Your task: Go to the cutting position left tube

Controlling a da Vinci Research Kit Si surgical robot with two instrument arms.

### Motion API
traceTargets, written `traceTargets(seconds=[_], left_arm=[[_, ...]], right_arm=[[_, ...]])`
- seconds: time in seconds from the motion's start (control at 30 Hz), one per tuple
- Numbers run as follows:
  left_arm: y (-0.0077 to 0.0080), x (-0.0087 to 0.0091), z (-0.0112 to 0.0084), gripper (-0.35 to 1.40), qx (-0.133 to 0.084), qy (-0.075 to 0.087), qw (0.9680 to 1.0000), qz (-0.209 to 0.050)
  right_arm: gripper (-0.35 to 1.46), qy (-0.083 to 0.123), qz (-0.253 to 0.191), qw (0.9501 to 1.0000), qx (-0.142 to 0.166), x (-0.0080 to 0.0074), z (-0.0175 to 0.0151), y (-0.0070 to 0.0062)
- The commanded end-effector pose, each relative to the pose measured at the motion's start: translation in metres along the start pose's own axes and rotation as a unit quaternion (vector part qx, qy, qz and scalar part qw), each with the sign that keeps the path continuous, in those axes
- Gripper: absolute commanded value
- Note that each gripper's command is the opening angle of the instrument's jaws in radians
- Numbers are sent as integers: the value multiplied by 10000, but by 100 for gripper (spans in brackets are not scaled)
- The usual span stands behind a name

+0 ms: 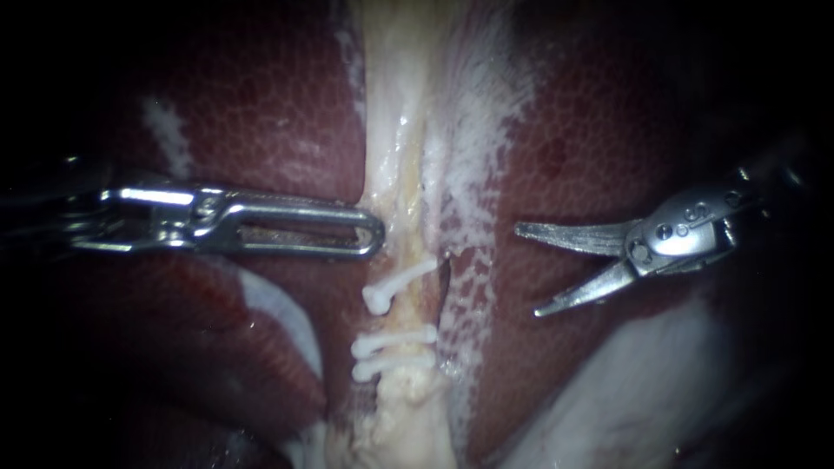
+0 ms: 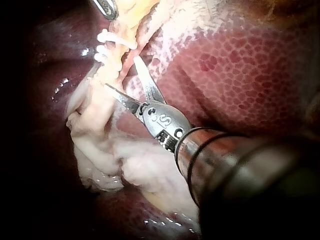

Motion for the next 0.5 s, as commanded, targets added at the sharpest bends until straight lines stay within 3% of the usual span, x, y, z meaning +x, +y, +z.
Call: traceTargets(seconds=[0.03, 0.4, 0.5], left_arm=[[0, 0, 0, -35, -1, -1, 10000, 0], [-1, 1, -3, -35, 4, 1, 10000, 1], [-1, 1, -6, -35, 9, 4, 10000, 0]], right_arm=[[142, 0, 0, 10000, 0, 0, 0, 0], [142, -3, 154, 9999, 23, -4, 1, -5], [140, -96, 300, 9995, 98, -9, 4, -9]])
